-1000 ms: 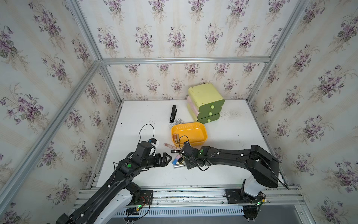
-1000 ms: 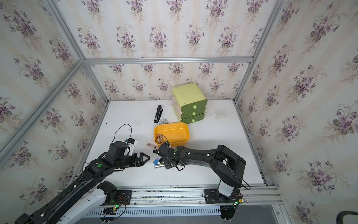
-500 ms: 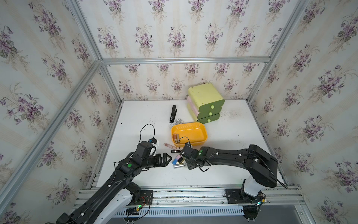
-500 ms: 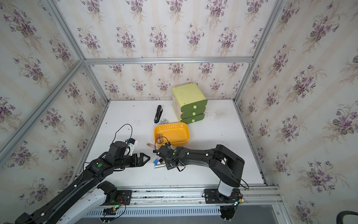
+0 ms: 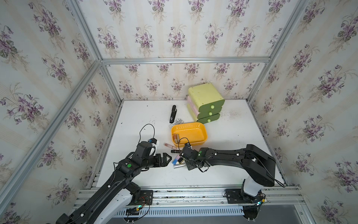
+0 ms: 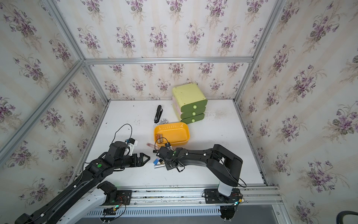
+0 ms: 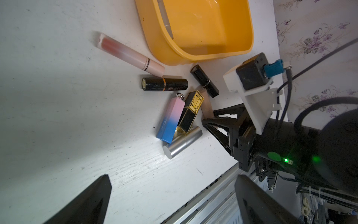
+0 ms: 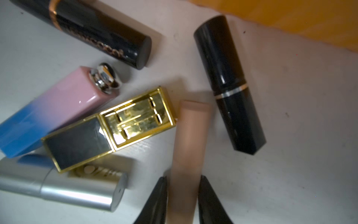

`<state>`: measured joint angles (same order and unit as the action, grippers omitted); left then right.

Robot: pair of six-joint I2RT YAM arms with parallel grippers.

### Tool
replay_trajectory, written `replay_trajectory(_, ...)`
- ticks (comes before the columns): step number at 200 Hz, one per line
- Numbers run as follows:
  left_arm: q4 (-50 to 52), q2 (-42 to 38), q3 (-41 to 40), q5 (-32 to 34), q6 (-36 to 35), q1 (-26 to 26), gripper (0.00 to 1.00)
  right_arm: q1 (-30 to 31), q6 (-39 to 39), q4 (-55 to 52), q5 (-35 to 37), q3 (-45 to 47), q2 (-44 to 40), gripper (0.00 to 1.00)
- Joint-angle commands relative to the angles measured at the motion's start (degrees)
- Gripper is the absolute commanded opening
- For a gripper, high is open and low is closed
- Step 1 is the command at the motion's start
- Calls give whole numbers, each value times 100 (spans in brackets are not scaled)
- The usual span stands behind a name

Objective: Put the lipstick into the storage box
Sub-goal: Pick up the lipstick at the center of the board, then adjust the lipstick at the center of the board.

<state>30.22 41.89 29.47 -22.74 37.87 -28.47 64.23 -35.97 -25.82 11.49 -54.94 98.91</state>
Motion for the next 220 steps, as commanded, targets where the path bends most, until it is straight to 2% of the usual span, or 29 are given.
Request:
replay_trajectory(1,36,7,19,-2,-52,1,100,2,2,-155,49,45,59,27)
replay_trajectory(47,-77,91,45,-34,12,-1,100,0,-3,-219,209,150,-179,21)
replay_trajectory(93,-344,219,43,-142,123,1,100,-3,80,-240,397,242,-630,21)
replay_trajectory(128,-549,299,42,-195,257,5,100,-75,151,-150,282,280,-1063,20)
replay_trajectory(163,-618,309,41,-222,331,0,100,-325,232,90,-142,351,-1649,21)
replay_trajectory(220,-711,309,29,-395,297,3,100,-1172,625,565,-1409,312,-2109,21)
